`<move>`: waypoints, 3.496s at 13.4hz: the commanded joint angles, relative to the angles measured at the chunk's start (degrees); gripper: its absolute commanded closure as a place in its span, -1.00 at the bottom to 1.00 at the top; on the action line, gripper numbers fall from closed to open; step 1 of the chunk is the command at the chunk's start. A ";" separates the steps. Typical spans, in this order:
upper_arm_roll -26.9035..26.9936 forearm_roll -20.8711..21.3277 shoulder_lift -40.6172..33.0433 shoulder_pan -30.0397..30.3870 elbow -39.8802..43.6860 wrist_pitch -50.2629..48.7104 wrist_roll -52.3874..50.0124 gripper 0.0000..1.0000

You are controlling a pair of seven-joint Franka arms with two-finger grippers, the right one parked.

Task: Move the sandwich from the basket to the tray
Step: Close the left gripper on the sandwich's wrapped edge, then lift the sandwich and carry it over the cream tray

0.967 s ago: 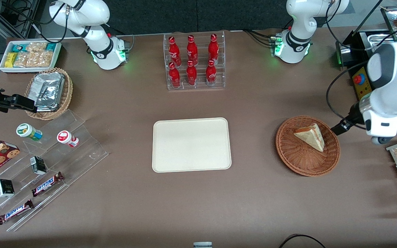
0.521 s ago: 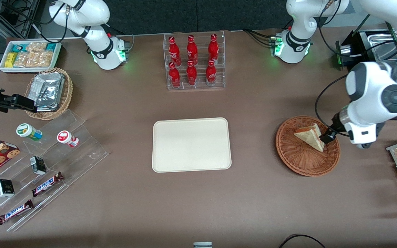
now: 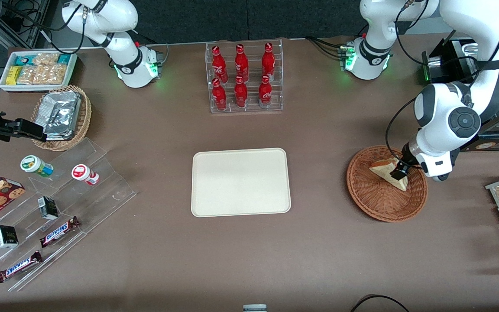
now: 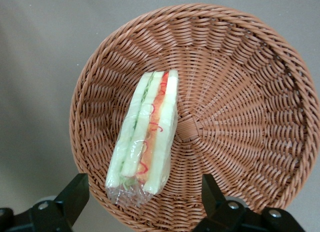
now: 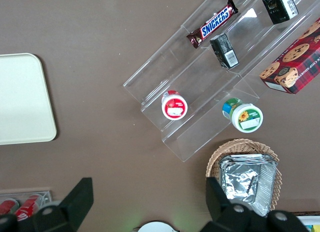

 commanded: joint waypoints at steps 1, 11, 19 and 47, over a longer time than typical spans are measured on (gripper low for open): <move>0.21 0.94 -1.08 0.07 -3.27 4.16 -1.96 -0.99; 0.30 2.26 1.82 0.08 -6.45 10.07 -2.93 -0.98; 0.03 3.48 -0.37 -0.36 -3.21 5.78 -3.72 1.00; -2.69 4.10 32.23 -43.16 44.88 -7.86 0.32 1.00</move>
